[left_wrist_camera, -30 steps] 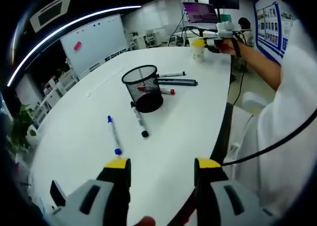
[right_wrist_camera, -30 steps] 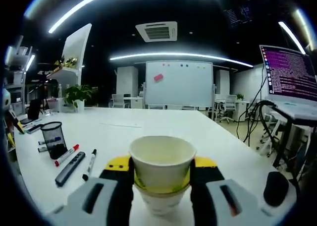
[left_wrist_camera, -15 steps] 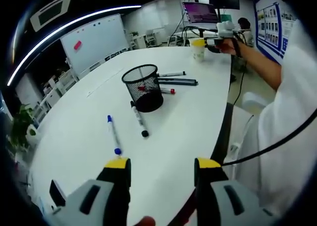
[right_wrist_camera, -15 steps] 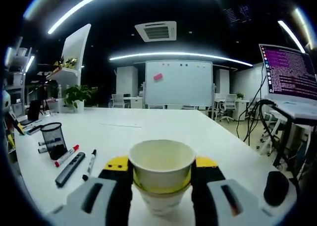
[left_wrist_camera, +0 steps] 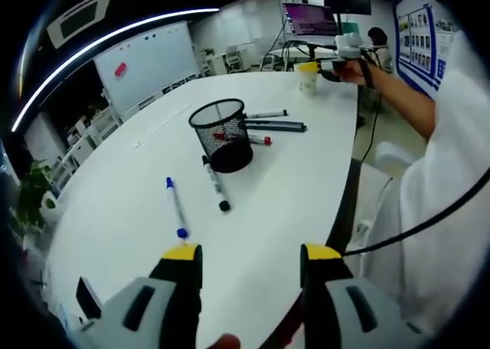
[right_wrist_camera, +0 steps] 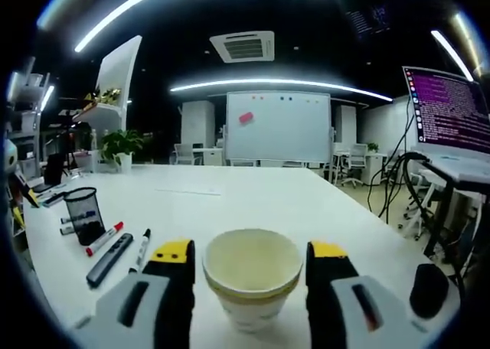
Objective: Place the scattered laser pointers and whiteboard markers into the pen holder and stack the scattered paper cups together
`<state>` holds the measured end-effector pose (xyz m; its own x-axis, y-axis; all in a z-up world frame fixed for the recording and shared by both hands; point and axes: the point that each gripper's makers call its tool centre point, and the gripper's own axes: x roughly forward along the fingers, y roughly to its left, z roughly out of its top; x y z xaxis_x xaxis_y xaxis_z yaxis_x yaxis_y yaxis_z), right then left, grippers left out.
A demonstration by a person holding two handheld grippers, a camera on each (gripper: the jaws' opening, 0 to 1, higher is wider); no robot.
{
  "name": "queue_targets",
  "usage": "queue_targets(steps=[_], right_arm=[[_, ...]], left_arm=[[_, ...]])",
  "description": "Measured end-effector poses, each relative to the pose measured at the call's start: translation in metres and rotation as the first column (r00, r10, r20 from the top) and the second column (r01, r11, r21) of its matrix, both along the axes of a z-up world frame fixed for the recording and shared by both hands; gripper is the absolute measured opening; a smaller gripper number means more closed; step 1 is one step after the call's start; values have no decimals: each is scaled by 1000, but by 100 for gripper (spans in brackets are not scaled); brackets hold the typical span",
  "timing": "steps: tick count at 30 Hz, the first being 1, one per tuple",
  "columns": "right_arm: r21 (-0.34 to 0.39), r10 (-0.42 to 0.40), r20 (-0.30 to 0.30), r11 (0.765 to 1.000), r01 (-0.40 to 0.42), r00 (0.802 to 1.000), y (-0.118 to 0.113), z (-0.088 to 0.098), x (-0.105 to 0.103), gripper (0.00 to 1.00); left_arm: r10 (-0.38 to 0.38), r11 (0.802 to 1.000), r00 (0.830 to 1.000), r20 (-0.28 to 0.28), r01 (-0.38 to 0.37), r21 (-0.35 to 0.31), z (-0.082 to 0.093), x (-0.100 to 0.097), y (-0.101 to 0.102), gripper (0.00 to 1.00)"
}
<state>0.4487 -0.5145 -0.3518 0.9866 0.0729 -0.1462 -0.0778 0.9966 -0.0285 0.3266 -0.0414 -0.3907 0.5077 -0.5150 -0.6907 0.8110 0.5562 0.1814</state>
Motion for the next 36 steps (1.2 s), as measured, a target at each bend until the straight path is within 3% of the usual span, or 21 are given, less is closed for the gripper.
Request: queue_targets(steps=[7,15,22,36], right_arm=[[-24,-9,-31,1000,8,999,-1,-6,2,79],[-9,-15,-23,1000,14,1000,-3,-4,3,87],[6,-11,-29,1000,11,1000,-1,-6,3,90],[10,-4,18,1000,4,1000,1,4,5,93]], left_arm=[[5,1000,1000,1,-5,-2,0,0,0,52],[3,1000,1000,2,-3,-3,1,0,-1,52],[3,1000,1000,1,-3,-3,0,-1,0,52],[1,1000,1000,4,-1,-4,2,0,-1,52]])
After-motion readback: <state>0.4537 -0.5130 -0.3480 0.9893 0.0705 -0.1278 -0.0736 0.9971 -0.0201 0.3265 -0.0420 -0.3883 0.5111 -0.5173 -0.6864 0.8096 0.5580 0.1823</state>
